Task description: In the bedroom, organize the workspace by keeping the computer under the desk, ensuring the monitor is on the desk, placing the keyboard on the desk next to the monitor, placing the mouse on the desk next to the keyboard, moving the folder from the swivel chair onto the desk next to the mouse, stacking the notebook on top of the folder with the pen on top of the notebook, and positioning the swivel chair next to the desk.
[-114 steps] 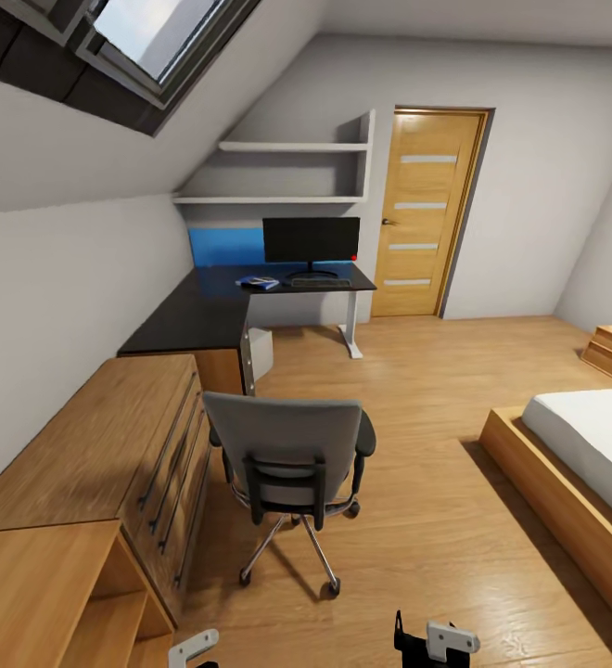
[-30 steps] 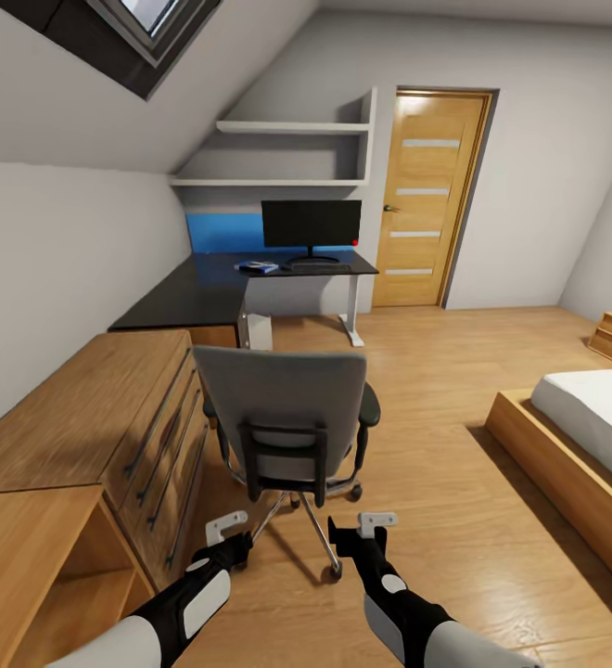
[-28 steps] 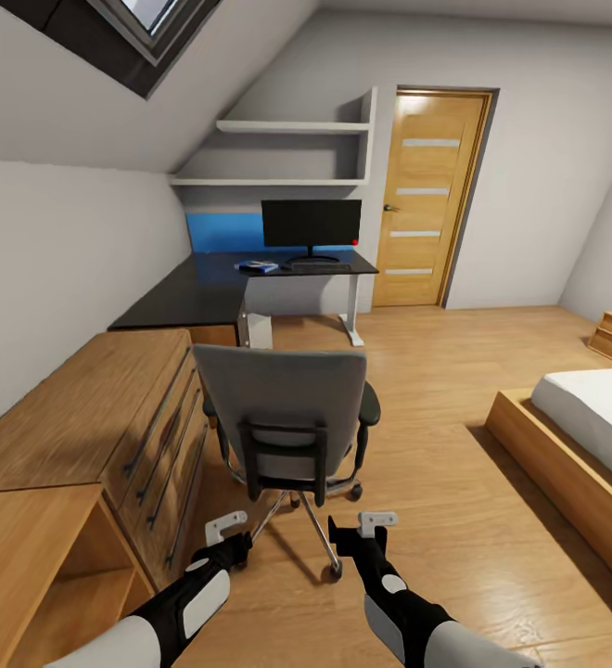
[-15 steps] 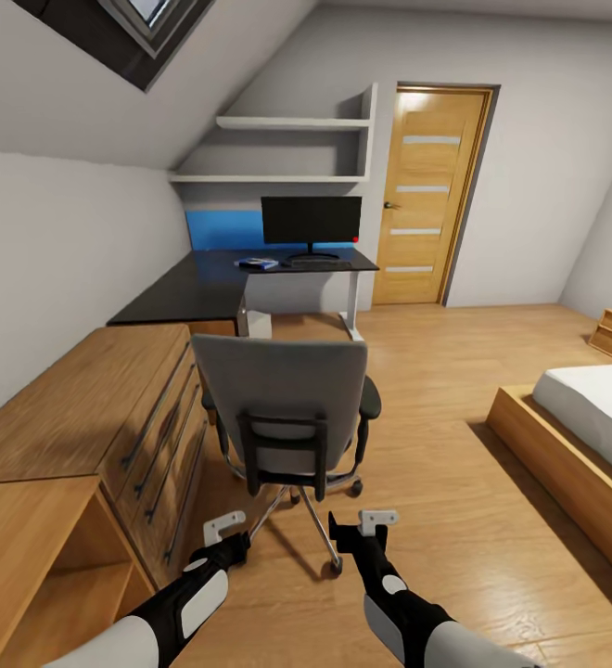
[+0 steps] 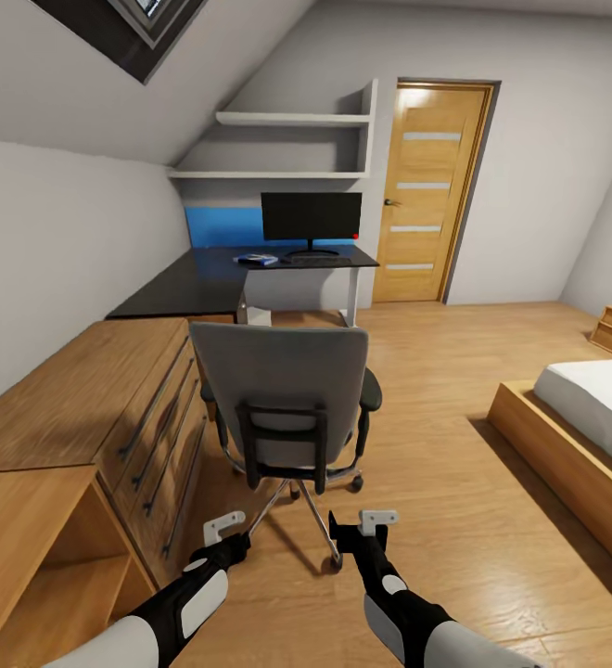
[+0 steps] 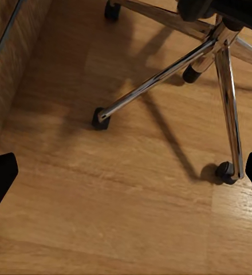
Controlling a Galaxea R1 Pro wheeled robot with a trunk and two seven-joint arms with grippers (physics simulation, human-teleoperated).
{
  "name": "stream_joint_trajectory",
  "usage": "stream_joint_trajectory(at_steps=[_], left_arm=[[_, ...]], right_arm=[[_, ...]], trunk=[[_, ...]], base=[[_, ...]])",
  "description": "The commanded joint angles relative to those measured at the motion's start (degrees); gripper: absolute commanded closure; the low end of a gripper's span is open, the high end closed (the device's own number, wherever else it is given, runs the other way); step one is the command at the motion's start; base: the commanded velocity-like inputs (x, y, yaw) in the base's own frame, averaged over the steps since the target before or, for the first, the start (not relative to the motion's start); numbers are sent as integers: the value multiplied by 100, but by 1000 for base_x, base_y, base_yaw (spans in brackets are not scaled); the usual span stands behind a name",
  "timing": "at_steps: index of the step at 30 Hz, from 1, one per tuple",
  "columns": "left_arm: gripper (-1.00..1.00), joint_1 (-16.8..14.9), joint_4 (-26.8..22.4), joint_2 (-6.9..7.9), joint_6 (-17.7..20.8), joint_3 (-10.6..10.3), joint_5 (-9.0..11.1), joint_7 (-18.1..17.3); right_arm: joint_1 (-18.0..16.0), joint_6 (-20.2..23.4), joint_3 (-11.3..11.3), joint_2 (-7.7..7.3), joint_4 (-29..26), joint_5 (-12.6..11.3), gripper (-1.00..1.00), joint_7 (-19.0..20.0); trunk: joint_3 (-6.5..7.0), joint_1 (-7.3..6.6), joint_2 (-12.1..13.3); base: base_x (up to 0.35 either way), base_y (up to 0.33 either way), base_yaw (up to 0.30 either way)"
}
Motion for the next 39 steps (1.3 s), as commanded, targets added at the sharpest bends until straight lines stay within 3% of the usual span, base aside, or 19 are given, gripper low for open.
stream_joint_trajectory(at_steps=[1, 14, 20, 22, 23, 28, 33, 34, 39], left_arm=[[-100, -6, -2, 3, -33, -49, 59, 32], [-100, -8, -87, 2, -8, -75, 36, 69], [-100, -124, -400, 14, 66, -72, 28, 133], [-100, -204, -450, 10, 140, -70, 25, 183], [-100, -352, -502, -23, 415, -68, 25, 255], [-100, -444, -469, -77, 624, -59, 50, 258], [-100, -458, -68, -124, 446, -92, 20, 247], [-100, -461, 94, -132, 189, -92, 23, 245], [-100, -463, 197, -130, 19, -84, 24, 245]], right_arm=[[-5, -14, 49, -2, 2, -17, -100, -45], [-5, 46, 82, 0, -37, 13, -100, -136], [-35, 558, 77, 0, -164, 21, -100, -175], [-55, 690, 75, 0, -244, 21, -100, -179], [-77, 835, 70, -1, -356, 20, -100, -183], [-92, 898, 79, -1, -339, 23, -100, -178], [-93, 886, 83, -8, -233, 26, -100, -177], [-93, 873, 84, -14, -203, 27, -100, -177], [-96, 739, 79, -2, -204, 27, -100, -177]], trunk=[[-24, 22, -44], [-257, 307, -565], [-365, 439, -806], [-401, 483, -886], [-419, 505, -926], [-508, 615, -1127], [-598, 725, -1327], [-616, 747, -1368], [-706, 857, -1568]], base=[[0, 0, 0], [0, 0, 0], [0, 0, 0], [0, 0, 0], [0, 0, 0], [0, 0, 0], [0, 0, 0], [0, 0, 0], [0, 0, 0]])
